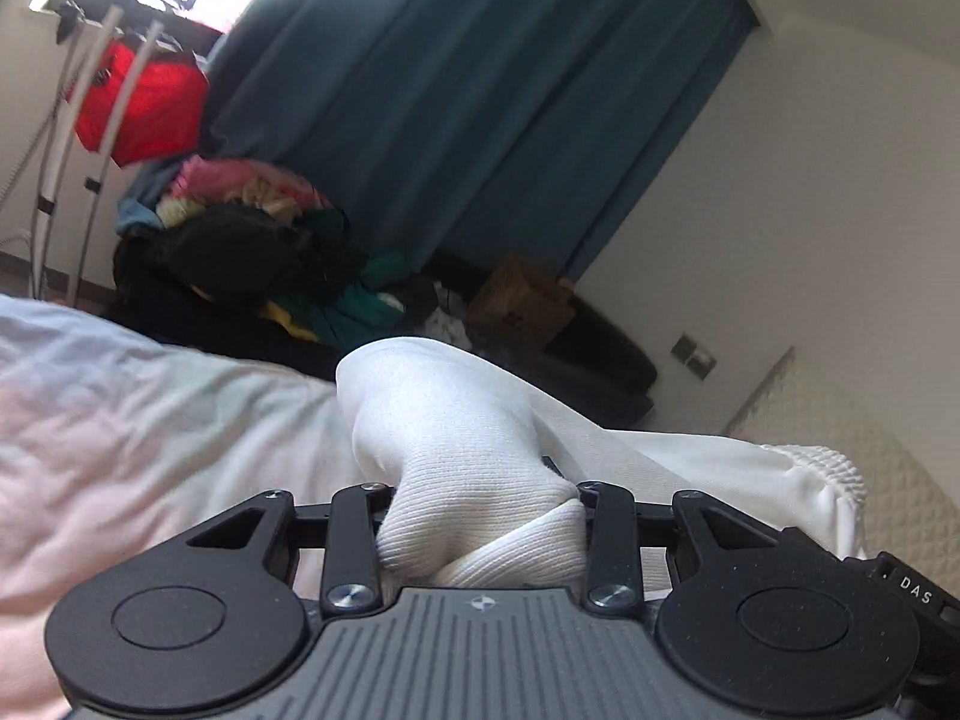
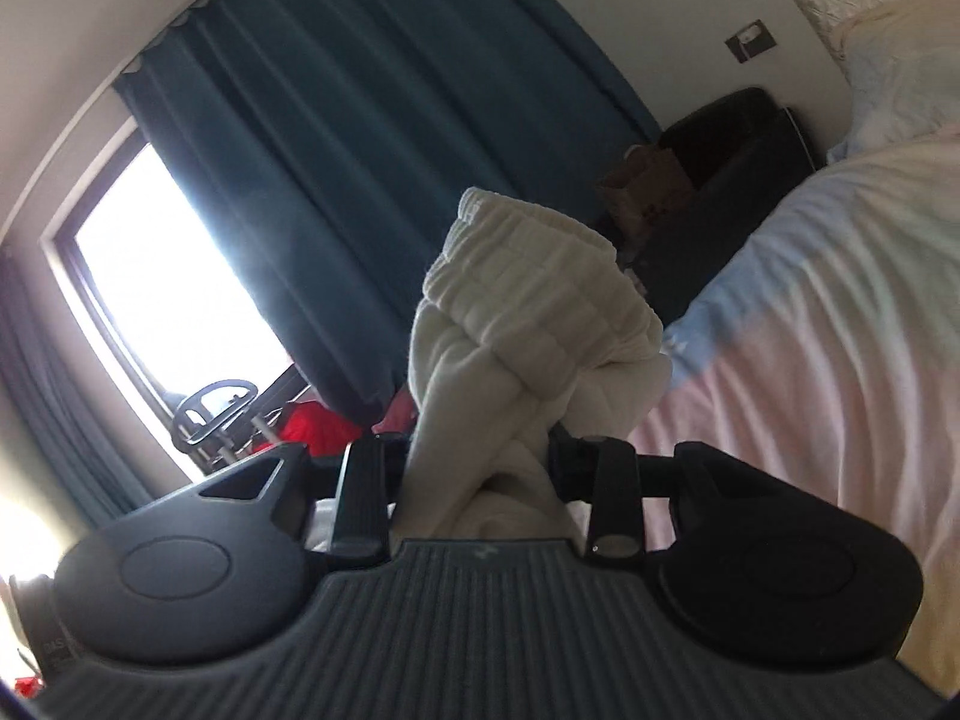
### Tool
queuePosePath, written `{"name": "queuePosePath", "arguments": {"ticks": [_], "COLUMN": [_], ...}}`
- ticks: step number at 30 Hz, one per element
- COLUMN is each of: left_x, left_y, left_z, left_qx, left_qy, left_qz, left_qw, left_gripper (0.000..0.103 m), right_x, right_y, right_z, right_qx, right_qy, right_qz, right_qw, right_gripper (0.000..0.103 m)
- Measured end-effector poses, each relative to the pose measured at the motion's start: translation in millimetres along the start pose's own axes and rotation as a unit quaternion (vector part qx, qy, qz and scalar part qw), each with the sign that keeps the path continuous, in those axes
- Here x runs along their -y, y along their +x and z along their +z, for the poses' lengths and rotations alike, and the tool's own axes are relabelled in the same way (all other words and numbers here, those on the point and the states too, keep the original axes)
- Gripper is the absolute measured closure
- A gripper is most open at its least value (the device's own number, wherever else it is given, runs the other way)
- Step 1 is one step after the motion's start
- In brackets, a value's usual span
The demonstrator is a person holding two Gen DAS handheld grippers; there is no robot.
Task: Fold clothes
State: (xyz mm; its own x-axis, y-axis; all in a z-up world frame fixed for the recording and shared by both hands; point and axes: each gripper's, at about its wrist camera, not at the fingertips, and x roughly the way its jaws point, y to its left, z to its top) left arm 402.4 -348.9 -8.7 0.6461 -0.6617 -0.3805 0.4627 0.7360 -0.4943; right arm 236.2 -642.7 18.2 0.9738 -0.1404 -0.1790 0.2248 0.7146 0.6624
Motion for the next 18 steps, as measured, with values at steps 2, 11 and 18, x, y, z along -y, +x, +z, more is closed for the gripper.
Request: {"name": "queuePosePath", "arguments": {"ticks": [2, 11, 18], "left_x": [-13, -74, -47], "left_y": [29, 49, 9], "left_z": [-15, -93, -85], "left_qx": [-0.033, -0.130, -0.136], "left_qy": [0.007, 0.095, 0.154], "left_qz": [0.004, 0.009, 0.078], "left_qw": [0.9994, 0.9869, 0.9755], "left_gripper": [0.065, 0.050, 0.021], "right_x": [27, 101, 76], "right_y": [16, -5, -14], "right_z": [-17, -130, -121], "right_qx": [-0.011, -0.047, -0.116], "right_qy": [0.021, 0.108, 0.111], "right_qz": [-0.020, -0.080, -0.179], "right_qw": [1.000, 0.990, 0.971], "right_gripper": [0.067, 0.061, 0.054]}}
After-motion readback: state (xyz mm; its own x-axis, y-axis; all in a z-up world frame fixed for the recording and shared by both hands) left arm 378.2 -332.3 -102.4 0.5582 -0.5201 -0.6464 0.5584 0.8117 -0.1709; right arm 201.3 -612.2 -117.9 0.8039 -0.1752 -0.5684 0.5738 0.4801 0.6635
